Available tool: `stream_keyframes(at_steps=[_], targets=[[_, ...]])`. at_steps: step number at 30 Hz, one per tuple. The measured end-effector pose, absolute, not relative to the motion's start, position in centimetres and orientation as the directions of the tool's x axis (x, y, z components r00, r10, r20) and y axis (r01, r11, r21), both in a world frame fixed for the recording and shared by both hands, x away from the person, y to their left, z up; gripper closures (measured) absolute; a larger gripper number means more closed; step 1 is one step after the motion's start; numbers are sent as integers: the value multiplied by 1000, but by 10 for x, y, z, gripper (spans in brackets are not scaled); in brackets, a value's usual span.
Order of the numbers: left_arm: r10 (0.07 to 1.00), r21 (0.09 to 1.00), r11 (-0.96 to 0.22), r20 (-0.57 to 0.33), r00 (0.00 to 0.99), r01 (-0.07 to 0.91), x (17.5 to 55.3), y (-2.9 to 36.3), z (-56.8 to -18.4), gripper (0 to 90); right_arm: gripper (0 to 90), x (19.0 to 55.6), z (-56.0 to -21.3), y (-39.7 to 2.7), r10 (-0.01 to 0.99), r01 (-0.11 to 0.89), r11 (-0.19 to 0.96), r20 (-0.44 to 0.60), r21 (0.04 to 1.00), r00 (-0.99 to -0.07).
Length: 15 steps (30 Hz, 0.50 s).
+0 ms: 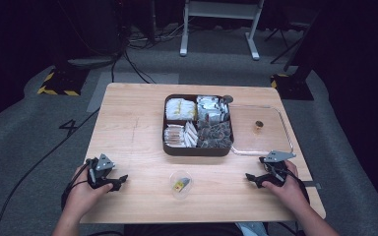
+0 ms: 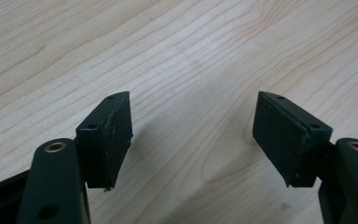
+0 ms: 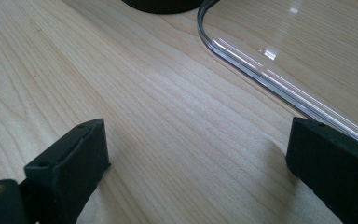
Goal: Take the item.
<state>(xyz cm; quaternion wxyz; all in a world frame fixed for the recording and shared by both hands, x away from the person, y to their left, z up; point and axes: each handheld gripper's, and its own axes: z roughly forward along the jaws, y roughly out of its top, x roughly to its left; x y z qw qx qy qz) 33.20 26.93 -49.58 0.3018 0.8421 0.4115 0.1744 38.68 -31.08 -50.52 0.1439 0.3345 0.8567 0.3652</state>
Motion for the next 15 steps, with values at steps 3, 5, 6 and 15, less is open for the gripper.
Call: stream_keyframes(at_steps=[3,5,6,15], targets=[[797,674,-462,29,603,577,333,269,-499,257,56,387,-505,-311,678,468,509,-2,722,-735],[806,692,-426,-2,592,583,333,269,-503,236,56,387,-505,-311,678,468,509,-2,722,-735],[811,698,-410,-16,585,587,334,269,-504,208,56,387,-505,-311,678,468,509,-2,722,-735],[806,691,-417,-20,592,591,339,269,-505,147,56,387,-505,-311,678,468,510,-3,722,-735]])
